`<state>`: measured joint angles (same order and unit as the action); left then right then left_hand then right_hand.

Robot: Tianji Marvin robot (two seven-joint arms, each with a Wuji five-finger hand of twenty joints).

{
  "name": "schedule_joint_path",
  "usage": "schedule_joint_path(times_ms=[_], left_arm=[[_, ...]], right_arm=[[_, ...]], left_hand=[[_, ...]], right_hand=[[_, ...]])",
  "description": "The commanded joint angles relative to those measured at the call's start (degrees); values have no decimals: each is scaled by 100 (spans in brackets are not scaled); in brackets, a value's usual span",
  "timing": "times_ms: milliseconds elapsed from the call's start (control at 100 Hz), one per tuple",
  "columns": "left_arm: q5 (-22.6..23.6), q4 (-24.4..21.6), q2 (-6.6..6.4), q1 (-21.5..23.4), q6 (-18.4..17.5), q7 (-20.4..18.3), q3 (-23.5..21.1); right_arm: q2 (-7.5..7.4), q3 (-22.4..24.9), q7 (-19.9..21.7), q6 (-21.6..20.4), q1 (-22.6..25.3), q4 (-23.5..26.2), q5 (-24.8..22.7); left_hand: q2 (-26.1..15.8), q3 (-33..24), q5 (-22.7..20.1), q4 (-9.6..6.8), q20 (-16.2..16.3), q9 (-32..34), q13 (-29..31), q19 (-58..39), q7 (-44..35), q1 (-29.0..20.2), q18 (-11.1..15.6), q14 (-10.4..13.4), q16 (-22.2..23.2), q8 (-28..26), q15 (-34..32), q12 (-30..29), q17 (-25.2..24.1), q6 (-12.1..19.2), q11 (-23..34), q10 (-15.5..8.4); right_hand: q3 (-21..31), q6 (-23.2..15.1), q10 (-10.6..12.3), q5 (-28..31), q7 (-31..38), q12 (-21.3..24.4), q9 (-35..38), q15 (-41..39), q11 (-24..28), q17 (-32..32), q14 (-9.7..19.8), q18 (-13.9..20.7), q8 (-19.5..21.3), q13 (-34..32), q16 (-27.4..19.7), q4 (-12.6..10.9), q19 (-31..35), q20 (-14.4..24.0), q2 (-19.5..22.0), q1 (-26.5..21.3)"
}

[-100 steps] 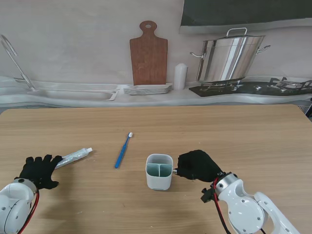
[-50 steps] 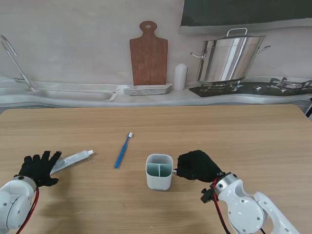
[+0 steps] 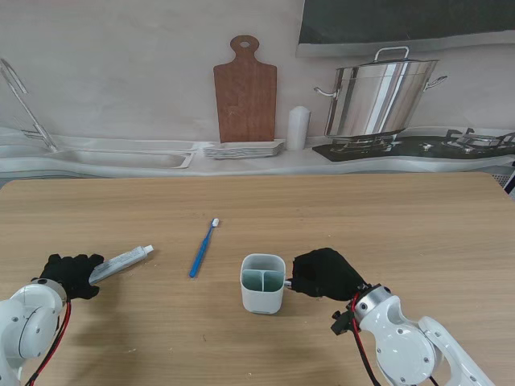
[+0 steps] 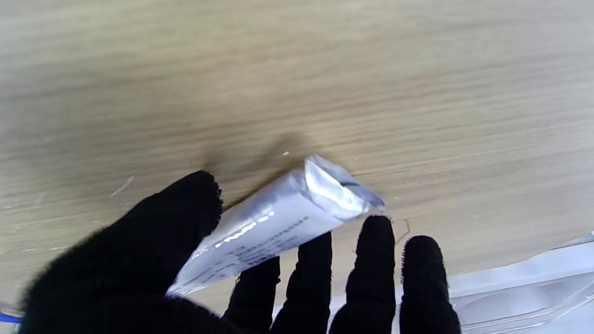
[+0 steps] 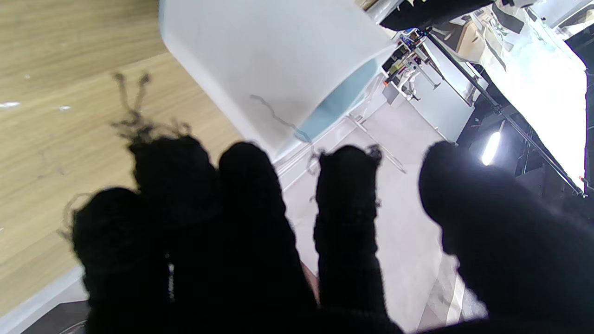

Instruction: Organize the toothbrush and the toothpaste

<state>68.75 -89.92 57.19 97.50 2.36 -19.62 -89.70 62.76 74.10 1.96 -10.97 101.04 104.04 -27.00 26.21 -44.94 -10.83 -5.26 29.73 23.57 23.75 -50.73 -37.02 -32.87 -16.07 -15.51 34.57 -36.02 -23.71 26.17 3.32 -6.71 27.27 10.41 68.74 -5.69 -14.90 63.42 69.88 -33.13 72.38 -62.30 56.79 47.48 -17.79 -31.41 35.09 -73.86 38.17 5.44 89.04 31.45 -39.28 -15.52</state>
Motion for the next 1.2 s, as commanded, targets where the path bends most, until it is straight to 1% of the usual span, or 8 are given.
schedule_joint_path(times_ms=[0,380,610,730,760,800,870,1190], left_arm=[[96,333,27,106,-7,-246,104],[94,726,-29,-249,-27,-373,453],[-236,838,-18,-328,40,-293,551],[-576,797,26,-268,87,-73,473],[-629,759,39,-237,105,-21,442],[-728,696,60,-191,140,55,396],[-893,539,104,-86,234,205,305],[-1683,-427,339,472,553,998,-74]], right_arm=[[14,-18,96,16,29,-1,-6],[14,-19,95,18,25,-7,-5],[14,-16,106,23,21,-11,9],[14,-16,107,27,19,-12,14],[15,-15,104,27,18,-11,12],[16,-14,97,27,17,-11,10],[20,-13,81,27,12,-10,7],[57,76,-81,84,-7,134,-47]], left_hand=[[689,-50,-318,14,40,362,321,-177,-516,-769,-59,80,176,-79,-209,185,110,214,310,-107],[1711,-623,-1498,632,1528,2360,2449,-2170,-2874,-2087,-158,706,3617,-1655,-2547,3587,1438,1265,1893,-665],[2350,-2462,-2816,-855,2667,3023,4114,-4788,-3927,-2281,174,1380,4227,-3336,-5612,4094,3632,1942,3924,-614],[3870,-4390,-3608,-950,1136,3830,4823,-6280,-4369,-2024,711,1679,3065,-3571,-6993,4372,4918,1799,4628,-439],[3981,-4408,-3722,-1353,880,3947,4837,-6462,-4421,-1987,786,1754,2753,-3584,-7242,4369,5138,1766,4706,-407],[3552,-3155,-3884,-3971,508,4081,4848,-6702,-4471,-2140,887,1822,2336,-3608,-7542,4311,5404,1674,4815,-337],[3410,-2318,-4037,-5749,251,4217,4868,-6857,-4506,-2389,836,1896,1907,-3644,-7816,4221,5749,1554,4918,-237],[3375,-1378,-4314,-7642,661,4483,4892,-6925,-4492,-2838,900,1977,1304,-3729,-8122,4000,5835,1230,5039,-40]], right_hand=[[-40,-28,-308,95,5,14,3,5,-21,-25,-53,-12,21,-15,-86,-141,9,9,103,230],[-40,-26,-310,96,4,14,1,10,-21,-25,-53,-12,23,-14,-87,-145,9,9,118,232],[-42,-27,-308,96,4,15,3,9,-20,-25,-52,-12,23,-13,-87,-143,9,9,115,234],[-43,-26,-308,93,3,15,3,5,-20,-25,-46,-12,23,-16,-85,-145,9,9,113,232],[-46,-27,-308,91,2,15,3,5,-20,-25,-48,-12,23,-15,-85,-142,9,9,109,238],[-43,-27,-309,90,2,16,3,7,-21,-25,-54,-12,23,-14,-86,-143,9,9,105,230],[-44,-27,-306,90,3,16,3,7,-21,-25,-46,-12,23,-15,-86,-141,9,9,110,235],[-19,-25,-332,25,-16,19,-21,18,-35,-35,-53,-19,-2,-12,-90,-114,1,8,20,188]])
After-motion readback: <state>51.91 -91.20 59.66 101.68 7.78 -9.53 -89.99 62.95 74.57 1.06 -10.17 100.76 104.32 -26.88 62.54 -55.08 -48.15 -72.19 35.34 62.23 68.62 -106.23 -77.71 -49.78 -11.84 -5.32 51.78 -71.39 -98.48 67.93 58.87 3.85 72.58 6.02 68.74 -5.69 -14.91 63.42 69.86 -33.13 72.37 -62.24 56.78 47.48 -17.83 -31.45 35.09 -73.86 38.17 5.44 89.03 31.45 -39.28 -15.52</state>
